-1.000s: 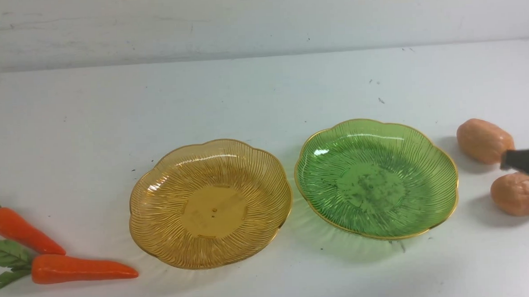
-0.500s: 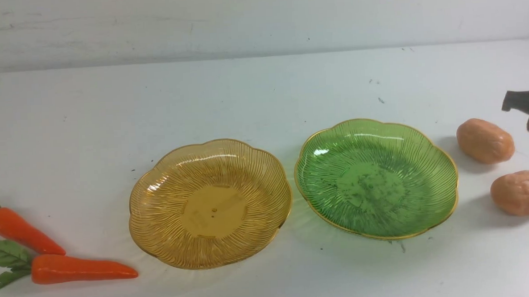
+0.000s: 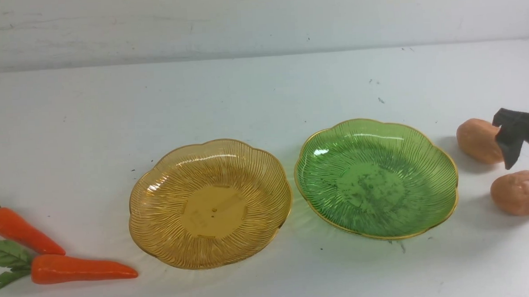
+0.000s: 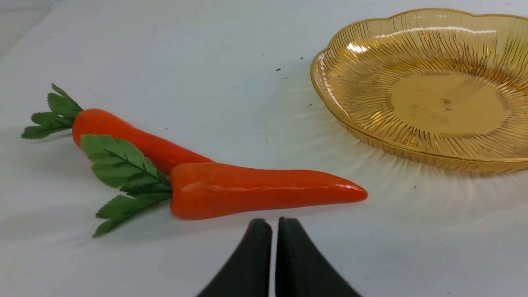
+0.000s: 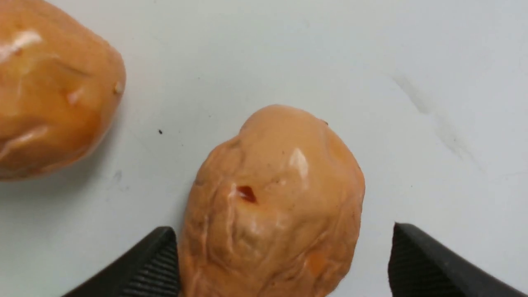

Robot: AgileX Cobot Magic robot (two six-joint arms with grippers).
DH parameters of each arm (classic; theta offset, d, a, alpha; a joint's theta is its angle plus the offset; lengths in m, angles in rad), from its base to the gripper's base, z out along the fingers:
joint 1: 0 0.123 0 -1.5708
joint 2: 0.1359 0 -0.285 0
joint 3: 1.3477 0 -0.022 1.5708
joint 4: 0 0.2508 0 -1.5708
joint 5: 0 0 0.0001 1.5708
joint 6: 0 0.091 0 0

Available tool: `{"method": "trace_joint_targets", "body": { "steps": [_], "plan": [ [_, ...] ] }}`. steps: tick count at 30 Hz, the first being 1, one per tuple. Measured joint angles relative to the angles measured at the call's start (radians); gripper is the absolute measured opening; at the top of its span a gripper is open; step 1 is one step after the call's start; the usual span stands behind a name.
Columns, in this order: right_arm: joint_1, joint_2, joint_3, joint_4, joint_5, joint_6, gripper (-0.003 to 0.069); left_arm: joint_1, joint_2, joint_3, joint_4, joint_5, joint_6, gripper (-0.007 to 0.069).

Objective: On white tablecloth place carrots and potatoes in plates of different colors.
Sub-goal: 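Put the potato onto the plate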

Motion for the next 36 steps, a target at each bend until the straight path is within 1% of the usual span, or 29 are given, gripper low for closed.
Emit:
{"method": "trace_joint_targets", "body": {
  "steps": [9, 16, 17, 21, 22, 23, 26, 27, 31, 33, 35, 36],
  "plan": [
    [0.0, 0.085, 0.0, 0.009, -0.003, 0.011, 0.0606, 0.0, 0.0, 0.0, 0.0, 0.0, 0.0, 0.0007],
    [0.0, 0.106, 0.0, 0.016, -0.004, -0.064, 0.0555, 0.0, 0.0, 0.0, 0.0, 0.0, 0.0, 0.0007],
    [0.0, 0.106, -0.001, 0.016, -0.004, -0.088, 0.055, 0.0, 0.0, 0.0, 0.0, 0.0, 0.0, 0.0007],
    [0.0, 0.107, -0.013, 0.004, -0.004, -0.29, 0.0549, 0.0, 0.0, 0.0, 0.0, 0.0, 0.0, 0.0007],
    [0.0, 0.104, -0.022, 0.003, -0.004, -0.365, 0.0549, 0.0, 0.0, 0.0, 0.0, 0.0, 0.0, 0.0007],
    [0.0, 0.102, -0.028, 0.005, -0.004, -0.394, 0.0549, 0.0, 0.0, 0.0, 0.0, 0.0, 0.0, 0.0007],
    [0.0, 0.056, -0.068, 0.056, -0.003, -0.527, 0.0549, 0.0, 0.0, 0.0, 0.0, 0.0, 0.0, 0.0007],
    [-0.001, 0.042, -0.082, 0.074, -0.003, -0.548, 0.0549, 0.0, 0.0, 0.0, 0.0, 0.0, 0.0, 0.0007],
    [0.002, -0.067, -0.125, 0.234, -0.001, -0.663, 0.0549, 0.0, 0.0, 0.0, 0.0, 0.0, 0.0, 0.0007],
    [0.016, -0.096, -0.13, 0.28, 0.004, -0.687, 0.0549, 0.0, 0.0, 0.0, 0.0, 0.0, 0.0, 0.0007],
    [0.033, -0.106, -0.131, 0.299, 0.007, -0.706, 0.0549, 0.0, 0.0, 0.0, 0.0, 0.0, 0.0, 0.0007],
    [0.06, -0.107, -0.131, 0.302, 0.01, -0.724, 0.0549, 0.0, 0.0, 0.0, 0.0, 0.0, 0.0, 0.0007]
  ]
}}
